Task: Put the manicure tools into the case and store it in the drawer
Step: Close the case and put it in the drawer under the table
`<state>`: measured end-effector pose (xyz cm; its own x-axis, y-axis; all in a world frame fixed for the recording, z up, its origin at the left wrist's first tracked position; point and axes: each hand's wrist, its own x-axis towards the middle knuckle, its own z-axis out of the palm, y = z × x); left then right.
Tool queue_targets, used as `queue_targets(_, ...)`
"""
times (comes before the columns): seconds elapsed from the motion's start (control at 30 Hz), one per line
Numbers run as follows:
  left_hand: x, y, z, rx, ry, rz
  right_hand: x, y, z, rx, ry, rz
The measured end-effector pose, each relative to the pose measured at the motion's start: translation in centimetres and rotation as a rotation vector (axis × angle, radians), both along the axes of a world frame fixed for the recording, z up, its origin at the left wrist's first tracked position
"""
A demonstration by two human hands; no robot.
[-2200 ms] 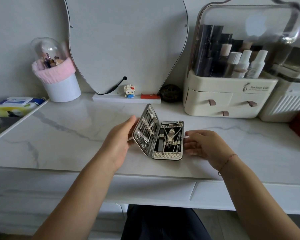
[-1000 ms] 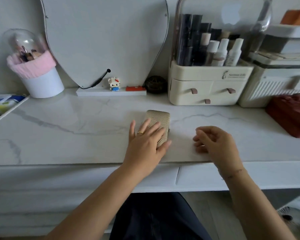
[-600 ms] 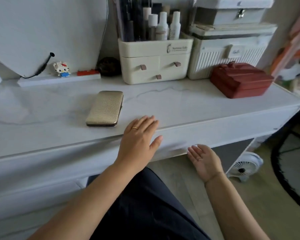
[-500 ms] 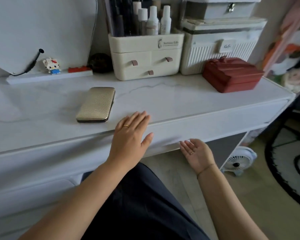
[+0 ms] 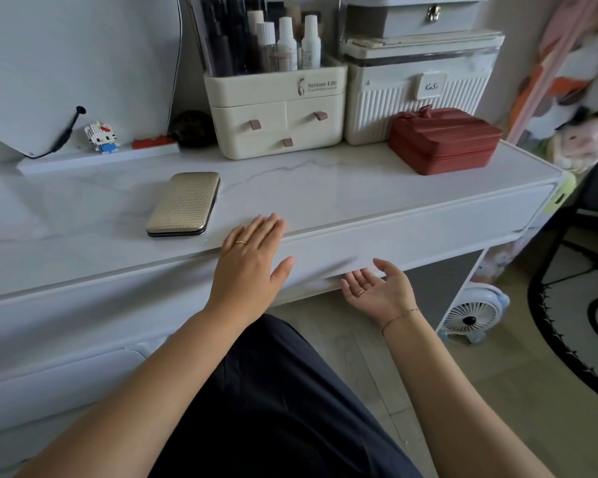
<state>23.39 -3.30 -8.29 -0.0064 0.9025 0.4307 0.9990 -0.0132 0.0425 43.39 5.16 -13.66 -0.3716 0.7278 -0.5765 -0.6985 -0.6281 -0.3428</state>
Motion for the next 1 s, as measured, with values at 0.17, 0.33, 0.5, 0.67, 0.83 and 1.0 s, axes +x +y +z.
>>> queue_targets(0.17,0.1,0.0,-0.2,0.004,-0.005,0.001,0.9,-0.8,-1.0,-0.015,0.013,-0.006)
queue_targets(0.33,0.3,-0.5,-0.5,0.016,-0.029,-0.032,3.1,-2.4,-1.2,0.139,-0.376,-0.003)
queue_targets(0.5,1.3,-2.1,-2.0,0.181,-0.095,-0.222,5.7,-2.7,1.7,0.928,-1.631,-0.366)
queue_targets(0.67,1.7,-2.8,-2.5,0.297,-0.255,-0.238,5.0,-2.1,3.5,1.375,-1.857,-0.123)
queue_targets(0.83,2.3,-3.9,-1.1,0.272,-0.312,-0.204,5.6,-3.1,3.7,1.286,-1.853,-0.109)
queue_targets(1.0,3.5,-5.0,-0.4,0.137,-0.358,-0.276,7.2,-4.6,4.1,1.229,-1.884,-0.142)
